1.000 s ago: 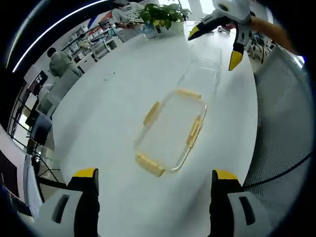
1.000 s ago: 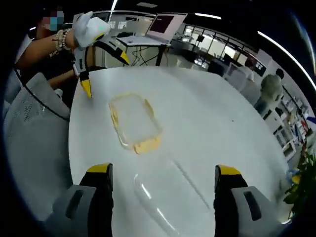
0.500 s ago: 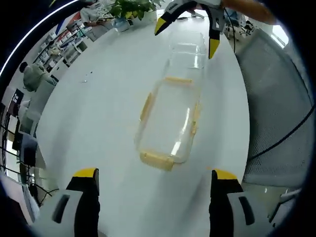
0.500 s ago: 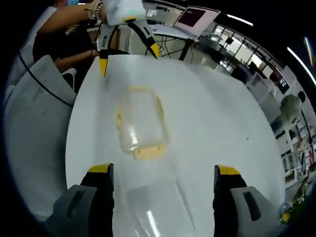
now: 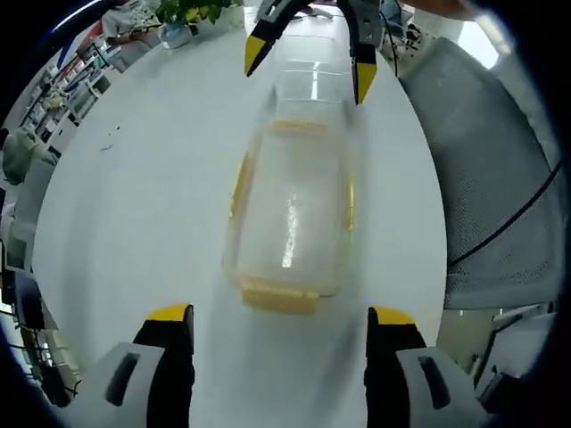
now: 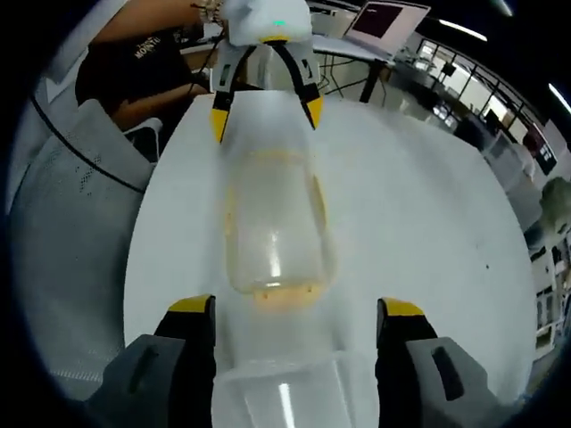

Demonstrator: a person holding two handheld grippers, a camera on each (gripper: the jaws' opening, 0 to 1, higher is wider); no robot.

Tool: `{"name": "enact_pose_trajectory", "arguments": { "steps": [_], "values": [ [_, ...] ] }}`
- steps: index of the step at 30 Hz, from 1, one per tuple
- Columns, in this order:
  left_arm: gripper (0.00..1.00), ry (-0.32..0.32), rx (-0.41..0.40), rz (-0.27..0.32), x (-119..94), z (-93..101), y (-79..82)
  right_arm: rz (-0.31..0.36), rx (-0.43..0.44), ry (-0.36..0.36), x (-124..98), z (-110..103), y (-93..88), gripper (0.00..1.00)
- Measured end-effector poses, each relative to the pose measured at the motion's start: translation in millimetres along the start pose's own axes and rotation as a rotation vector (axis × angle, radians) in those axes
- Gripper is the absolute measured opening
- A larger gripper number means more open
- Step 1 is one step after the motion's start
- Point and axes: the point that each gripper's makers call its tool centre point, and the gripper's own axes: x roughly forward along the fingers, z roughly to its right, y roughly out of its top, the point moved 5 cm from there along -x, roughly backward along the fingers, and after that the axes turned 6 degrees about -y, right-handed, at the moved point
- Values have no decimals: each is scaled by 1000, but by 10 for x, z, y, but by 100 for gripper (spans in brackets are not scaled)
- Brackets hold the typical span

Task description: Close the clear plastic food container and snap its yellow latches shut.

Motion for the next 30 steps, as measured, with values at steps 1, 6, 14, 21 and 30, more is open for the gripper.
{"name": "enact_pose_trajectory", "arguments": {
  "steps": [1, 6, 14, 21, 30],
  "values": [
    [76, -3, 5, -4, 20, -13, -3, -4, 2, 5, 18, 2, -7, 70],
    [69, -43, 3, -5, 82, -33, -15, -21, 9, 67, 120, -18, -49, 66],
    [67, -63, -16, 20, 122, -68, 5, -21, 17, 148, 266, -65, -45, 55],
    [62, -89, 6, 11, 174, -56, 4, -30, -22, 168, 338, -97, -50, 50],
    [58, -97, 39, 12, 202, -61, 14, -54, -60, 157, 401, -105, -65, 46]
  ]
}}
